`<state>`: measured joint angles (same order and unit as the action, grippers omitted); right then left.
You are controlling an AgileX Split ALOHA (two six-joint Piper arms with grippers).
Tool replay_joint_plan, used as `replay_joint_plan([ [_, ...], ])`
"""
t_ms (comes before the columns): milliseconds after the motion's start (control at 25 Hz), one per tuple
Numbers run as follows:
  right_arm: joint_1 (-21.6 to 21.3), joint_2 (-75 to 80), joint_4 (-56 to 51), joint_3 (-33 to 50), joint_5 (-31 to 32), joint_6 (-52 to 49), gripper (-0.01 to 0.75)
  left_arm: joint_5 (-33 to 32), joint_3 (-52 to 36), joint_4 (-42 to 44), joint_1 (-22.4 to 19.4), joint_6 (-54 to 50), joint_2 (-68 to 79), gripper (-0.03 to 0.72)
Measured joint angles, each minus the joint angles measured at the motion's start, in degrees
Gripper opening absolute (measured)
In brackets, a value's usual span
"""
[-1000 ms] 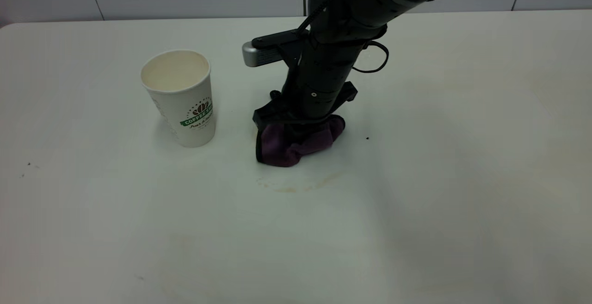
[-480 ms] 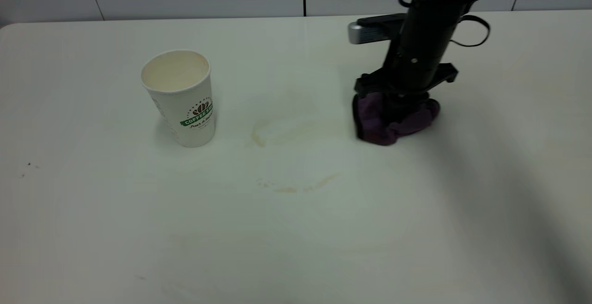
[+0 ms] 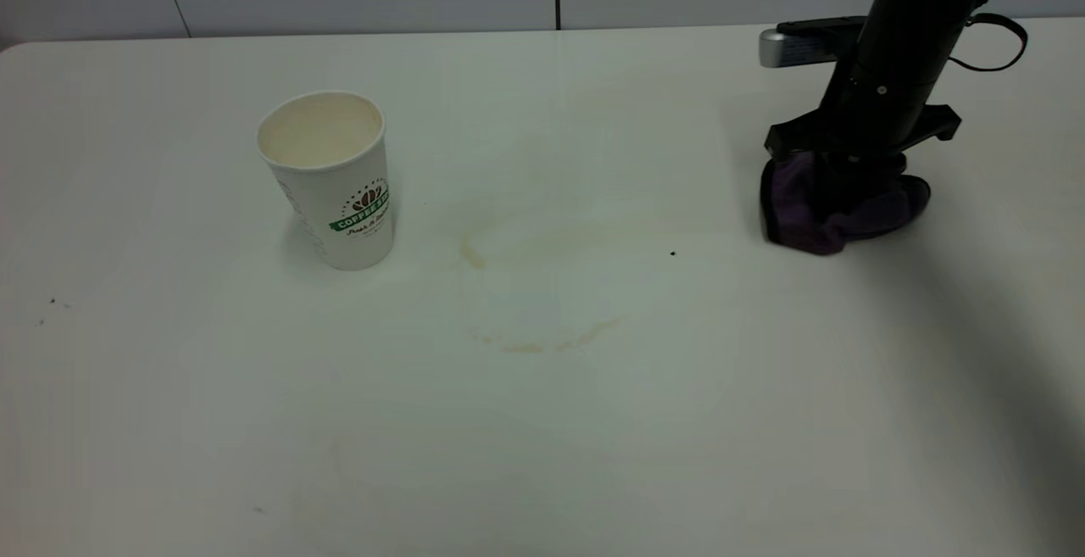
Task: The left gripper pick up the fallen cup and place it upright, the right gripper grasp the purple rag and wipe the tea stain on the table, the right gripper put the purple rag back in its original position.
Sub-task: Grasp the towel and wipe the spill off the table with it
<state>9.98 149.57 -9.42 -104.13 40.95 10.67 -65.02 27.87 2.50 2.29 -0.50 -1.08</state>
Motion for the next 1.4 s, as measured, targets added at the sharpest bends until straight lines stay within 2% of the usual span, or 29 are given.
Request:
replay_joint_plan([
  [160, 6.1, 0.0, -6.9, 0.0, -2.8, 4.0, 0.05, 0.0, 0.0, 0.0, 0.0, 0.0, 0.0, 0.524],
  [440, 21.5, 0.5, -12.3, 0.0, -7.8, 4.7, 0.052, 0.0, 0.0, 0.0, 0.0, 0.0, 0.0, 0.524],
  [680, 29.8, 0.5, -13.1, 0.0, -11.2, 2.9, 0.052, 0.0, 0.0, 0.0, 0.0, 0.0, 0.0, 0.524],
  [920, 30.8, 0.5, -13.5, 0.1, -13.6, 1.7, 0.052, 0.0, 0.0, 0.0, 0.0, 0.0, 0.0, 0.524],
  [1400, 24.8, 0.5, -13.7, 0.1, -17.0, 1.5, 0.052, 0.0, 0.0, 0.1, 0.0, 0.0, 0.0, 0.524],
])
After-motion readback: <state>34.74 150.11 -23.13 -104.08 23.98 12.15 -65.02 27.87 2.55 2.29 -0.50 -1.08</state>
